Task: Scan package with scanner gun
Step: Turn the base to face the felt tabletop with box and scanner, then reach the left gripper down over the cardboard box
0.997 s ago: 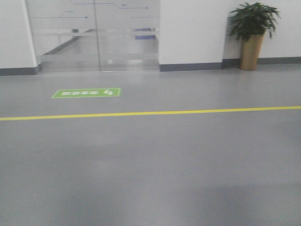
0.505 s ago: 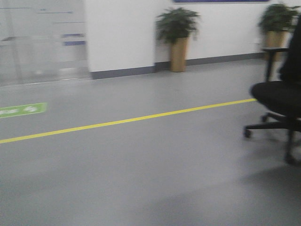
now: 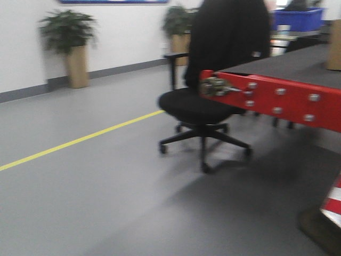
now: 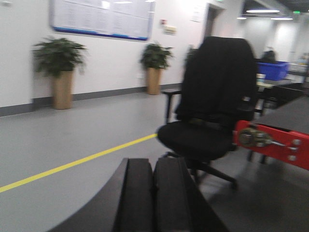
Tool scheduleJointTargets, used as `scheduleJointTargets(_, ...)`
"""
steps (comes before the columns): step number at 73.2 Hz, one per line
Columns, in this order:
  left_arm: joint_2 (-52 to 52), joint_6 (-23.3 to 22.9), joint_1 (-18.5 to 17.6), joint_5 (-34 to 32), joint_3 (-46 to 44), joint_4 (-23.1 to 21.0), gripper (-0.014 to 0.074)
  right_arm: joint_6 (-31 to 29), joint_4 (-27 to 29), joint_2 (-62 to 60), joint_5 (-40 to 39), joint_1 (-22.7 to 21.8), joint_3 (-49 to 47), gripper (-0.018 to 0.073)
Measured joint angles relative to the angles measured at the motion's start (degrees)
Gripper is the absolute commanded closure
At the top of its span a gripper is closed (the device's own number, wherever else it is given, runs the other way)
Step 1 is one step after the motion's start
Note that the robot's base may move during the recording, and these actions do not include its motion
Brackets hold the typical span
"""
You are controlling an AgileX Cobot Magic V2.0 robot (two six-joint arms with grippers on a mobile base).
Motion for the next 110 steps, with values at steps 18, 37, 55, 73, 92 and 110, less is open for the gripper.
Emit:
scheduleJointTargets(18, 0.00, 0.00, 0.00, 0.00, 0.00, 0.00, 0.0708, 0.00, 0.00, 0.00, 0.00, 0.00, 0.00, 0.0728)
scheduleJointTargets(37, 0.00, 0.00, 0.00, 0.00, 0.00, 0.00, 0.0708, 0.00, 0.00, 0.00, 0.00, 0.00, 0.00, 0.0728)
scheduleJointTargets(55, 0.00, 0.00, 0.00, 0.00, 0.00, 0.00, 0.0708, 0.00, 0.00, 0.00, 0.00, 0.00, 0.00, 0.0728)
scheduleJointTargets(73, 0.00, 0.00, 0.00, 0.00, 0.00, 0.00, 0.0708, 0.00, 0.00, 0.00, 0.00, 0.00, 0.00, 0.0728)
scheduleJointTargets(92, 0.00, 0.00, 0.00, 0.00, 0.00, 0.00, 0.0708, 0.00, 0.00, 0.00, 0.00, 0.00, 0.00, 0.0728)
scheduleJointTargets(110, 0.00, 0.00, 0.00, 0.00, 0.00, 0.00, 0.0708, 0.00, 0.00, 0.00, 0.00, 0.00, 0.00, 0.0728)
